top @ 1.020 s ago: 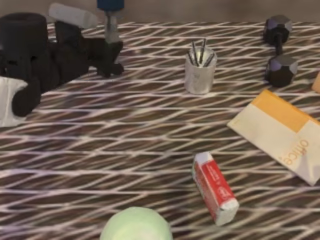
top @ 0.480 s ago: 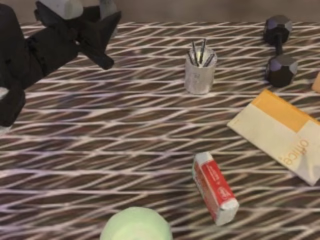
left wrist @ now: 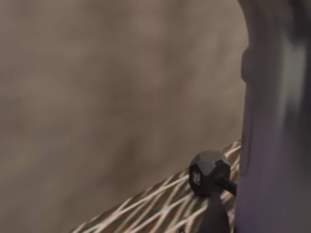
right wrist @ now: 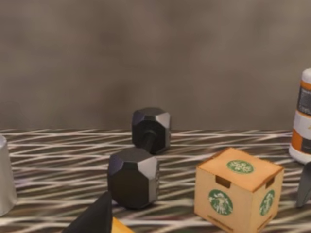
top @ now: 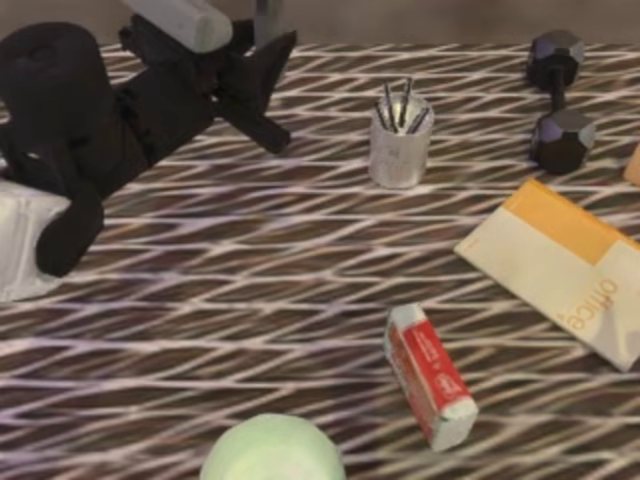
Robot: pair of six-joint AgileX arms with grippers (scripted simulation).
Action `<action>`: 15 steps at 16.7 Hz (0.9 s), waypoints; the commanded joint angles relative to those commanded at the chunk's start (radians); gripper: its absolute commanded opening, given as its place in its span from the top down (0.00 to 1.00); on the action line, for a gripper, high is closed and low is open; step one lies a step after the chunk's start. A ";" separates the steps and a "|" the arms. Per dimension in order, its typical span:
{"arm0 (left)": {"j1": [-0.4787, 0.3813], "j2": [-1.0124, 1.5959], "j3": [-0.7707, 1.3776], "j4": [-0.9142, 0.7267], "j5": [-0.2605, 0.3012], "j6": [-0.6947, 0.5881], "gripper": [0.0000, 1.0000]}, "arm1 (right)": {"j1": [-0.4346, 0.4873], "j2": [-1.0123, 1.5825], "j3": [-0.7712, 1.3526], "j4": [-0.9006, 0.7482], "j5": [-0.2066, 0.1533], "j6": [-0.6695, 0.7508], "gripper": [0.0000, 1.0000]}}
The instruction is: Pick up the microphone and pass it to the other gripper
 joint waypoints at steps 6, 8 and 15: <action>-0.233 -0.045 -0.031 0.016 -0.248 -0.004 1.00 | 0.000 0.000 0.000 0.000 0.000 0.000 0.00; -0.244 -0.050 -0.033 0.017 -0.259 -0.004 1.00 | 0.000 0.000 0.000 0.000 0.000 0.000 0.00; -0.244 -0.050 -0.033 0.017 -0.259 -0.004 1.00 | 0.000 0.000 0.000 0.000 0.000 0.000 0.00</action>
